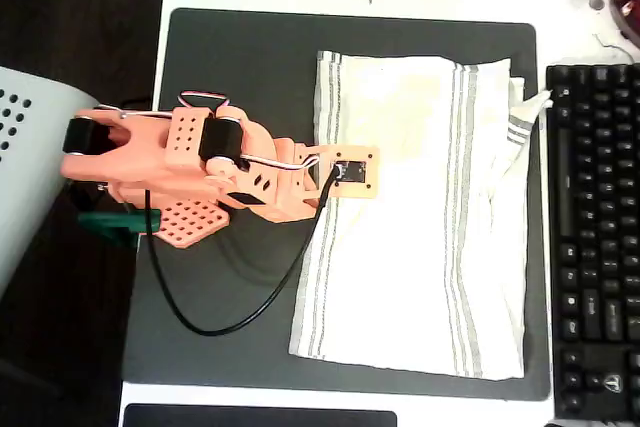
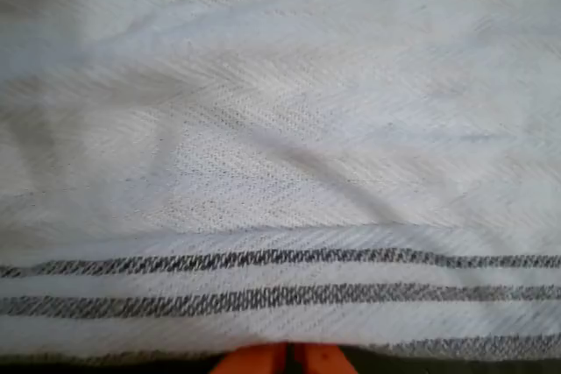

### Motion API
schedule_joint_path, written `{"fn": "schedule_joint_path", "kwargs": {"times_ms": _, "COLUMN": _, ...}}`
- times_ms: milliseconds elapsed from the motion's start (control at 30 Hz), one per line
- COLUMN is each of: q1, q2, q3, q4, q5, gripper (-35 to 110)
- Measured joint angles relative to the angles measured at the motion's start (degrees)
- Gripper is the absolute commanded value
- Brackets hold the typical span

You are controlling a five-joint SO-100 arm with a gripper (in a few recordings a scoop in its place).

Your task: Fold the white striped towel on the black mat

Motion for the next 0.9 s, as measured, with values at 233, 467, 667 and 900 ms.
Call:
{"fn": "schedule_joint_path", "kwargs": {"times_ms": 233, "q1": -6.86, "q2": 0.0, "q3": 0.09, "q4": 0.35, "q5": 4.22, "gripper": 0}}
{"fn": "schedule_joint_path", "kwargs": {"times_ms": 467, "q1": -7.91, "q2": 0.0, "q3": 0.09, "q4": 0.35, "q5": 4.04, "gripper": 0}}
{"fn": "schedule_joint_path", "kwargs": {"times_ms": 667, "q1": -7.82, "q2": 0.0, "q3": 0.09, "q4": 0.35, "q5": 3.96, "gripper": 0}}
{"fn": "schedule_joint_path", "kwargs": {"times_ms": 900, "q1": -8.79, "q2": -4.04, "q3": -0.79, "q4": -0.97, "q5": 2.55, "gripper": 0}}
